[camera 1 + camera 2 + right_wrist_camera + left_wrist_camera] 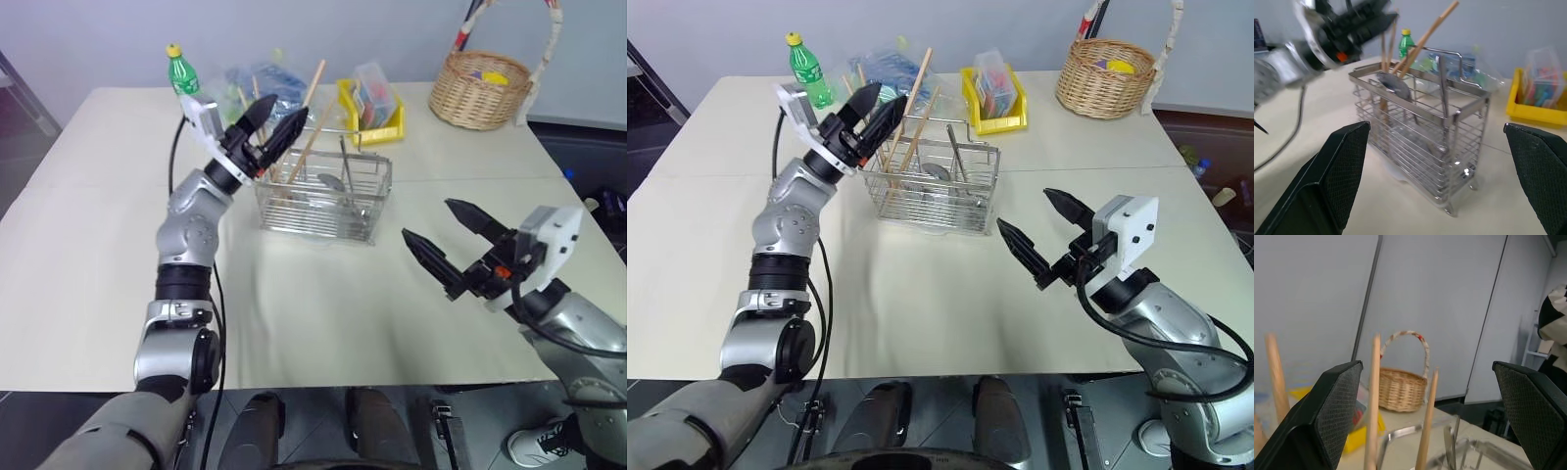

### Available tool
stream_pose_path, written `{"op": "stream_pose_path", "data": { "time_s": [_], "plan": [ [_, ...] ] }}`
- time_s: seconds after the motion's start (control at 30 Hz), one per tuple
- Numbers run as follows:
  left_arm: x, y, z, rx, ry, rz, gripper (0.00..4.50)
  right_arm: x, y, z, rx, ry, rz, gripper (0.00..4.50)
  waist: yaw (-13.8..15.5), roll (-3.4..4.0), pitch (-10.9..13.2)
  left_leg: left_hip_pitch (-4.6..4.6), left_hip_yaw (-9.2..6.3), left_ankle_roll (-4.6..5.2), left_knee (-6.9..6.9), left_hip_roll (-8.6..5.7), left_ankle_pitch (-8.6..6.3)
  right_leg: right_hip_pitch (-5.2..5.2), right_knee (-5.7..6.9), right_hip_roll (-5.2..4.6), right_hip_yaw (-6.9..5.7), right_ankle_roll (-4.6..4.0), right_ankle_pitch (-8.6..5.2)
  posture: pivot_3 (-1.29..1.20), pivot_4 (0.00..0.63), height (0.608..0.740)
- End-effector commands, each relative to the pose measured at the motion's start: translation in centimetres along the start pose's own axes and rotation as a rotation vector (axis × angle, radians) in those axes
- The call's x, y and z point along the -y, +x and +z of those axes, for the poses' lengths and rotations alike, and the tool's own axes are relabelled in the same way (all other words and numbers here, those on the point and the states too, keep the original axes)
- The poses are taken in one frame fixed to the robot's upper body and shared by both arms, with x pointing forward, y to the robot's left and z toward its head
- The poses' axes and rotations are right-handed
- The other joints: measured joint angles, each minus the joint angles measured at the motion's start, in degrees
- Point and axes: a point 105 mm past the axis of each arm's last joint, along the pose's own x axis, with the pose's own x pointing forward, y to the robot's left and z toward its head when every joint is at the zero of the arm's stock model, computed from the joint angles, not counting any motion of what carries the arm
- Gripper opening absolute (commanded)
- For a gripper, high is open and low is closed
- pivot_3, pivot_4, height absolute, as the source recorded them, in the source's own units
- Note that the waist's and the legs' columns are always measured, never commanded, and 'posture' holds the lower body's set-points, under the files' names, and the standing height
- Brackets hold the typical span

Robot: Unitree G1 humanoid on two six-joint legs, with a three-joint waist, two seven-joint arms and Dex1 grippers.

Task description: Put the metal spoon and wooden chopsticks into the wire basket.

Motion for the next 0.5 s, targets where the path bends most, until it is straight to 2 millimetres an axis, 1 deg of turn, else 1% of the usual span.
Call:
{"op": "stream_pose_path", "data": {
  "time_s": [0.03,0.13,0.23,0.37,0.5],
  "plan": [
    [-0.3,0.4,4.0,0.039,0.107,0.020,4.45,0.8,0.3,0.5,0.030,-0.045,-0.006,4.50,0.0,0.00,0.0,0.00,0.00,0.00,0.00,0.00,0.00,0.00,0.00,0.00,0.00,0.00,0.00,0.00,0.150,0.740],
    [-1.4,-0.2,5.9,0.003,0.194,0.080,4.45,1.6,0.3,0.2,0.033,-0.054,-0.026,4.50,-0.1,0.01,0.0,0.02,0.00,0.00,-0.01,0.00,0.00,0.00,0.00,0.00,0.00,0.00,0.00,0.00,0.150,0.740],
    [-1.5,-1.0,7.4,-0.043,0.251,0.100,4.45,1.8,0.4,-0.1,0.039,-0.057,-0.033,4.50,-0.1,0.01,0.0,0.01,0.00,0.00,-0.03,0.00,0.00,-0.03,0.01,0.01,0.00,0.00,0.00,0.00,0.150,0.740],
    [-0.3,-3.0,8.0,-0.151,0.265,0.060,4.45,1.3,0.4,-0.1,0.050,-0.035,-0.017,4.50,-0.1,0.03,0.0,-0.01,-0.01,0.00,-0.04,0.01,0.00,-0.04,0.00,0.01,0.01,0.00,0.00,0.00,0.150,0.740],
    [1.0,-4.8,8.5,-0.227,0.209,0.040,4.45,0.5,0.4,0.3,0.052,-0.024,0.029,4.50,-0.1,0.04,0.0,0.00,-0.02,0.00,-0.04,0.02,0.00,-0.05,0.03,0.01,0.01,-0.01,0.00,0.00,0.150,0.740]
  ]
}}
